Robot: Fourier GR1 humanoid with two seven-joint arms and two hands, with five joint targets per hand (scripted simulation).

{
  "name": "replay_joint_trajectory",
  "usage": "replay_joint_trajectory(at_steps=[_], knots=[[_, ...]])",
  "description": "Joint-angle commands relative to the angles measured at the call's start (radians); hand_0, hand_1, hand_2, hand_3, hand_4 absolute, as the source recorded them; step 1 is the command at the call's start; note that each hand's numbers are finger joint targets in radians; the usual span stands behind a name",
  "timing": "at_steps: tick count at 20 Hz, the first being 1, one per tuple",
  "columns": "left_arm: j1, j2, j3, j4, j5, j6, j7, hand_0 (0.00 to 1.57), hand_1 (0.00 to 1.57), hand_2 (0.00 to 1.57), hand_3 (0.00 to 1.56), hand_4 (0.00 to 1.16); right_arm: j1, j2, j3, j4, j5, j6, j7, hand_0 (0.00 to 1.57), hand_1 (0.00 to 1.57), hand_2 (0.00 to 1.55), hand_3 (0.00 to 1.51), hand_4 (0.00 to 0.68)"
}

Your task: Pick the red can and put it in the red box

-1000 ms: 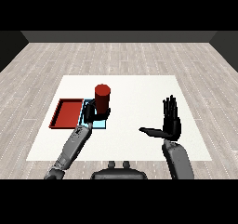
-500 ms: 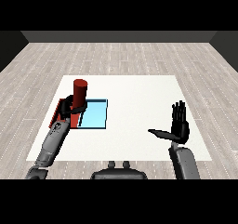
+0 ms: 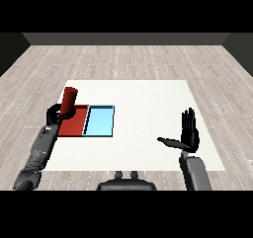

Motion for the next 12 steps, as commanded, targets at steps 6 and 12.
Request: replay_joint_trajectory(at_steps=[6, 12], knots=[[-0.169, -0.073, 0.01, 0.477, -0.093, 0.013, -0.078, 1.4, 1.4, 1.34, 1.35, 0.92, -0.08, 0.026, 0.019, 0.151, 0.082, -0.02, -0.053, 0.0, 0.0, 0.0, 0.0, 0.0], [-0.164, -0.102, 0.062, 0.577, -0.061, -0.026, -0.15, 1.35, 1.35, 1.37, 1.28, 0.94, -0.163, 0.026, 0.008, 0.22, 0.12, -0.04, -0.058, 0.0, 0.0, 0.0, 0.0, 0.0]])
